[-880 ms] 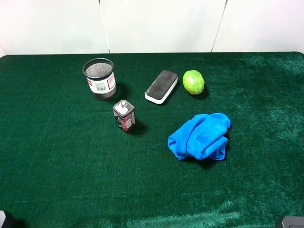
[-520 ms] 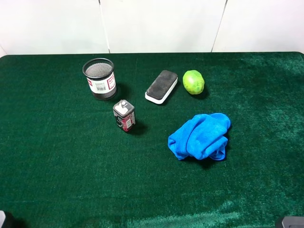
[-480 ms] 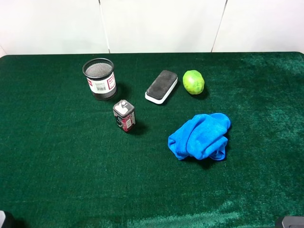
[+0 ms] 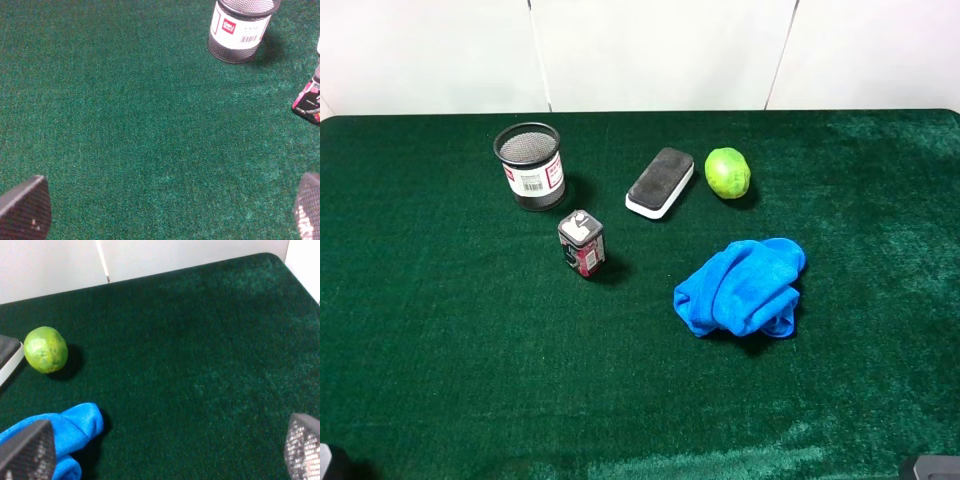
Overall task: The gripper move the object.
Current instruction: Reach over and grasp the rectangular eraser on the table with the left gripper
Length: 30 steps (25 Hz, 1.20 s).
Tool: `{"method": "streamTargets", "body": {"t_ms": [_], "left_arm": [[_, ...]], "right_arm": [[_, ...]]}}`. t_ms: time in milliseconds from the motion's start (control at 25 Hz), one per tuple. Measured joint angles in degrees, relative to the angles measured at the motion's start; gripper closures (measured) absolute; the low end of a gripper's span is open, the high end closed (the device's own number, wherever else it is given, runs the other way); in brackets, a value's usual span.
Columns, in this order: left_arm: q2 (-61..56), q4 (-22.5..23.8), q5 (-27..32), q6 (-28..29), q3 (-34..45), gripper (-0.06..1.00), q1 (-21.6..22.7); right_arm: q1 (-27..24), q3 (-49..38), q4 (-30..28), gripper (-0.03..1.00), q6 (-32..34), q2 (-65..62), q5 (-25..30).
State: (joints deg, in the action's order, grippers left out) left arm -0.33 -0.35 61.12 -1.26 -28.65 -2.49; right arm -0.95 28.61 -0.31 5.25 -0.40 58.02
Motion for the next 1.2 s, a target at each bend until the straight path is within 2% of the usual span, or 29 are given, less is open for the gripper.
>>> {"method": "streamTargets", "body": {"t_ms": [360, 920, 1200], "left_arm": [[1.97, 0.00, -0.27, -0.36, -3.46, -0.04, 0.00], [26.00, -0.31, -0.43, -2.95, -14.41, -0.03, 0.00], [39.32, -3.46, -0.50, -3.01, -17.27, -0.03, 0.00]], "right_arm": [[0.00, 0.00, 0.00, 0.27, 0.00, 0.00, 0.00], [0.00, 0.00, 0.00, 0.27, 0.00, 0.00, 0.00], [0.00, 0.00, 0.00, 0.27, 0.00, 0.00, 0.07]]}}
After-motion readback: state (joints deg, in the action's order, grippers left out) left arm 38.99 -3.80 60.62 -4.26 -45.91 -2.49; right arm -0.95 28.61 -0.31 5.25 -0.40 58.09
